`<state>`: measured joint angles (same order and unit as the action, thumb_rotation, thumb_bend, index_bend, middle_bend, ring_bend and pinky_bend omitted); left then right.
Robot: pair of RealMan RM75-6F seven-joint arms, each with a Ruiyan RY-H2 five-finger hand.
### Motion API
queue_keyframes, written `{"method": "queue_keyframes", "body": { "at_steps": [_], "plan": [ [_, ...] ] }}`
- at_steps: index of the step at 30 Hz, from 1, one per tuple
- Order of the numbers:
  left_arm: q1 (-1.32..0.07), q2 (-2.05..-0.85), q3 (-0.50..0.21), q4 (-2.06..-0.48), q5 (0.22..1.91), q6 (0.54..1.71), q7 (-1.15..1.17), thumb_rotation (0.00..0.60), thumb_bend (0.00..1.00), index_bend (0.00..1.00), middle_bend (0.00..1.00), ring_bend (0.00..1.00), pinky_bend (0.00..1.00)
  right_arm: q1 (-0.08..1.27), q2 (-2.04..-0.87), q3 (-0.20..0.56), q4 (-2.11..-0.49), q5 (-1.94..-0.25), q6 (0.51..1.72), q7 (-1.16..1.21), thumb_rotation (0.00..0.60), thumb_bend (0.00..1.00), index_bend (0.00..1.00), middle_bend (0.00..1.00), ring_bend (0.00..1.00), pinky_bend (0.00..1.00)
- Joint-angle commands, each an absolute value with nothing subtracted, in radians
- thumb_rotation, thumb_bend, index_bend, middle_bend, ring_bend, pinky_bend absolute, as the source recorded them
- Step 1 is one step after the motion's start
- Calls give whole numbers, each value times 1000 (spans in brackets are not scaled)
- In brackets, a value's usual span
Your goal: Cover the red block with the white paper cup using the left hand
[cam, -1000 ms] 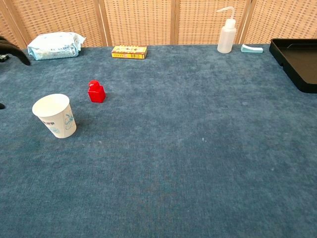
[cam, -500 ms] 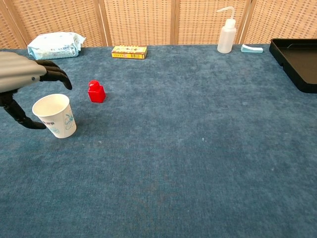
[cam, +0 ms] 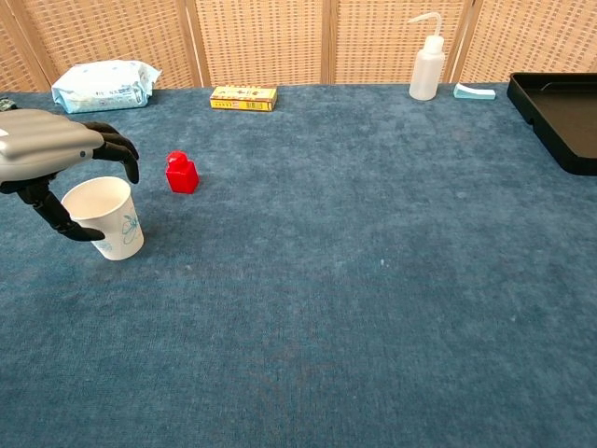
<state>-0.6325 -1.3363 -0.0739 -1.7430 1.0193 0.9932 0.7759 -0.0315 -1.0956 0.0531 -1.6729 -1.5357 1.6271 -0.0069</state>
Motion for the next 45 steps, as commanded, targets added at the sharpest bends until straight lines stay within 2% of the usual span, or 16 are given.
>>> {"method": "queue_keyframes", "body": {
  "at_steps": [1, 4, 9, 13, 18, 23, 30, 35, 36, 40, 45],
  "plan": [
    [-637, -1343, -71, -1738, 1002, 986, 748, 378, 208, 272, 135, 43, 190, -32, -1093, 52, -1679, -1533, 1621, -7, 132, 274, 372, 410, 440, 413],
    [-637, -1350, -65, -1722, 1006, 1002, 738, 395, 241, 295, 135, 43, 190, -30, -1086, 43, -1685, -1534, 1603, -12, 131, 274, 373, 410, 440, 413],
    [-629, -1363, -65, -1708, 1006, 1017, 688, 502, 258, 352, 135, 44, 193, -32, -1092, 46, -1685, -1529, 1603, -12, 132, 274, 374, 410, 440, 414],
    [-626, -1359, -70, -1706, 1004, 1015, 642, 509, 268, 359, 135, 44, 201, -31, -1097, 49, -1683, -1530, 1603, -16, 128, 274, 375, 410, 441, 413],
    [-603, -1335, -116, -1730, 994, 988, 439, 516, 268, 365, 135, 43, 209, -29, -1101, 53, -1683, -1536, 1606, -19, 131, 274, 375, 410, 440, 413],
    [-583, -1267, -156, -1730, 966, 874, 182, 509, 260, 365, 138, 44, 212, -26, -1105, 48, -1675, -1535, 1591, -30, 134, 274, 375, 414, 441, 414],
    [-558, -1224, -239, -1677, 923, 646, -229, 502, 260, 365, 139, 43, 222, -24, -1119, 49, -1671, -1536, 1589, -28, 130, 274, 376, 414, 441, 403],
    [-560, -1228, -248, -1604, 938, 592, -309, 506, 257, 360, 138, 43, 213, -29, -1118, 47, -1671, -1533, 1591, -23, 132, 274, 375, 414, 435, 395],
    [-570, -1228, -237, -1586, 945, 581, -294, 504, 256, 341, 138, 37, 204, -29, -1116, 47, -1672, -1533, 1591, -22, 132, 274, 375, 414, 429, 389],
    [-605, -1208, -209, -1572, 941, 555, -238, 506, 187, 41, 120, 0, 136, -31, -1111, 44, -1682, -1534, 1588, -16, 130, 274, 370, 417, 419, 374],
    [-645, -1180, -179, -1598, 927, 554, -167, 502, 168, 6, 104, 0, 114, -37, -1111, 44, -1686, -1534, 1595, -15, 133, 274, 365, 417, 395, 353]
  ]
}}
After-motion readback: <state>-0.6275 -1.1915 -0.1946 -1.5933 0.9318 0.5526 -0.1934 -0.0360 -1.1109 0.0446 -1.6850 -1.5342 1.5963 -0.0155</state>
